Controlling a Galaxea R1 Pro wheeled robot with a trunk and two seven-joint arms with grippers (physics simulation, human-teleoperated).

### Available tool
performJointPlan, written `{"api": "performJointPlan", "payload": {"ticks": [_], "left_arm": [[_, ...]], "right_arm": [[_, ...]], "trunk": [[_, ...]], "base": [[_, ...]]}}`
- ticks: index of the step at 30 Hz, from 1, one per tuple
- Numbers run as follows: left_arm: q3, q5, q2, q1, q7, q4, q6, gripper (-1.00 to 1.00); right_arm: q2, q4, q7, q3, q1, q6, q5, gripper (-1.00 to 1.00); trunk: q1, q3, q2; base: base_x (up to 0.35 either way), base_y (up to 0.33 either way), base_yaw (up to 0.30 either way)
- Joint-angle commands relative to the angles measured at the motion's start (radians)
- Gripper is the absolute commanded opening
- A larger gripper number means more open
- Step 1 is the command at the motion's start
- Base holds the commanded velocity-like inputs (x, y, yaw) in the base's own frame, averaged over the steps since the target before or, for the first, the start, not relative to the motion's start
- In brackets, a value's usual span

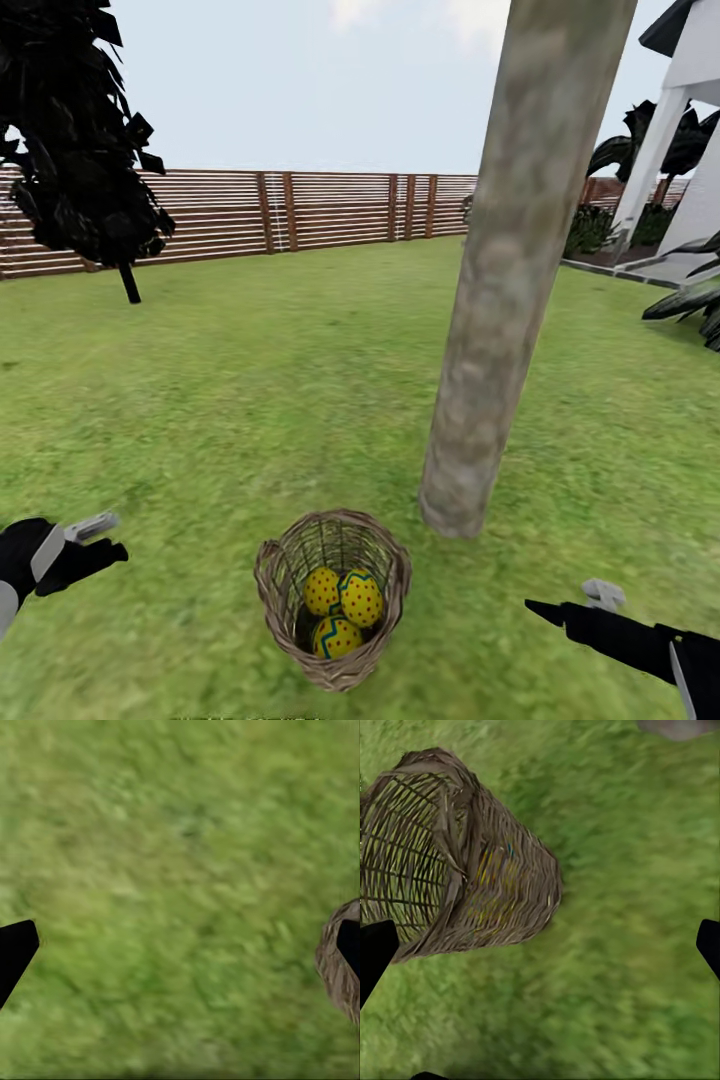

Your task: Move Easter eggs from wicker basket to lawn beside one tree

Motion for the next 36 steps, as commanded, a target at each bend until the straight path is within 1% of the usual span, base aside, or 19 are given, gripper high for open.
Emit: {"api": "performJointPlan", "payload": {"ticks": [1, 5, 11, 12, 13, 14, 16, 19, 21, 23, 24, 25, 26, 27, 28, 29, 32, 33, 36], "left_arm": [[0.003, 0.001, -0.003, -0.001, 0.002, -0.001, 0.005, 1.0], [0.002, -0.005, -0.034, 0.0, 0.002, -0.001, 0.0, 1.0], [0.007, 0.003, -0.044, 0.001, -0.007, -0.009, 0.004, 1.0], [0.007, 0.002, -0.06, 0.001, -0.007, -0.01, 0.005, 1.0], [0.006, 0.0, -0.079, 0.001, -0.006, -0.012, 0.006, 1.0], [0.005, -0.002, -0.088, 0.001, -0.005, -0.012, 0.007, 1.0], [0.004, -0.005, -0.1, 0.001, -0.001, -0.012, 0.008, 1.0], [0.003, -0.006, -0.099, 0.001, 0.0, -0.012, 0.008, 1.0], [0.002, -0.006, -0.098, 0.001, 0.0, -0.012, 0.007, 1.0], [0.002, -0.005, -0.1, 0.001, 0.001, -0.012, 0.007, 1.0], [0.002, -0.005, -0.102, 0.001, 0.001, -0.011, 0.007, 1.0], [0.002, -0.005, -0.106, 0.001, 0.001, -0.01, 0.007, 1.0], [0.002, -0.005, -0.106, 0.001, 0.001, -0.01, 0.007, 1.0], [0.002, -0.005, -0.106, 0.001, 0.001, -0.01, 0.007, 1.0], [0.002, -0.004, -0.106, 0.001, 0.001, -0.009, 0.007, 1.0], [0.002, -0.004, -0.106, 0.001, 0.001, -0.008, 0.007, 1.0], [0.002, -0.004, -0.107, 0.001, 0.001, -0.007, 0.007, 1.0], [0.002, -0.004, -0.107, 0.001, 0.001, -0.006, 0.007, 1.0], [0.002, -0.004, -0.11, 0.001, 0.001, -0.006, 0.007, 1.0]], "right_arm": [[0.001, -0.007, 0.006, -0.003, -0.001, 0.006, 0.008, 1.0], [0.002, -0.018, -0.009, -0.005, -0.001, 0.011, 0.008, 1.0], [-0.001, -0.025, -0.022, -0.011, -0.001, 0.016, 0.008, 1.0], [-0.002, -0.034, -0.044, -0.012, -0.001, 0.016, 0.008, 1.0], [-0.001, -0.053, -0.086, -0.011, -0.001, 0.018, 0.006, 1.0], [0.0, -0.07, -0.116, -0.011, -0.001, 0.018, 0.003, 1.0], [0.0, -0.123, -0.173, -0.011, -0.001, 0.022, -0.001, 1.0], [-0.001, -0.157, -0.185, -0.012, -0.001, 0.033, -0.004, 1.0], [0.0, -0.219, -0.188, -0.013, -0.001, 0.087, -0.006, 1.0], [0.002, -0.308, -0.189, -0.013, -0.001, 0.186, -0.006, 1.0], [0.004, -0.362, -0.19, -0.01, -0.001, 0.261, -0.002, 1.0], [0.029, -0.409, -0.191, 0.009, -0.001, 0.356, 0.003, 1.0], [0.035, -0.415, -0.191, 0.023, -0.001, 0.369, 0.004, 1.0], [0.04, -0.419, -0.191, 0.041, -0.001, 0.378, 0.005, 1.0], [0.044, -0.421, -0.191, 0.077, -0.001, 0.386, 0.002, 1.0], [0.046, -0.422, -0.191, 0.094, -0.001, 0.39, 0.0, 1.0], [0.057, -0.42, -0.191, 0.121, -0.001, 0.394, 0.0, 1.0], [0.077, -0.419, -0.191, 0.139, -0.001, 0.395, 0.004, 1.0], [0.096, -0.418, -0.193, 0.161, -0.001, 0.394, 0.008, 1.0]], "trunk": [[0.0, -0.001, 0.0], [0.0, 0.001, 0.0], [0.0, 0.004, 0.0], [0.0, 0.005, 0.0], [0.0, 0.005, 0.0], [0.0, 0.006, 0.0], [0.0, 0.007, 0.0], [0.0, 0.008, 0.0], [0.0, 0.008, 0.0], [0.0, 0.008, 0.0], [0.0, 0.008, 0.0], [0.0, 0.008, 0.0], [0.0, 0.008, 0.0], [0.0, 0.008, 0.0], [0.0, 0.008, 0.0], [0.0, 0.008, 0.0], [0.0, 0.008, 0.0], [0.0, 0.008, 0.0], [0.0, 0.008, 0.0]], "base": [[0.0, 0.0, 0.288], [0.0, 0.0, 0.288], [0.0, 0.0, 0.288], [0.0, 0.0, 0.288], [0.0, 0.0, 0.288], [0.0, 0.0, 0.288], [0.0, 0.0, 0.288], [0.0, 0.0, 0.288], [0.0, 0.0, 0.288], [0.0, 0.0, 0.289], [0.0, 0.0, 0.289], [0.0, 0.0, 0.29], [0.0, 0.0, 0.29], [0.0, 0.0, 0.29], [0.0, 0.0, 0.29], [0.0, 0.0, 0.29], [0.0, 0.0, 0.29], [0.0, 0.0, 0.216], [0.0, 0.0, 0.095]]}}
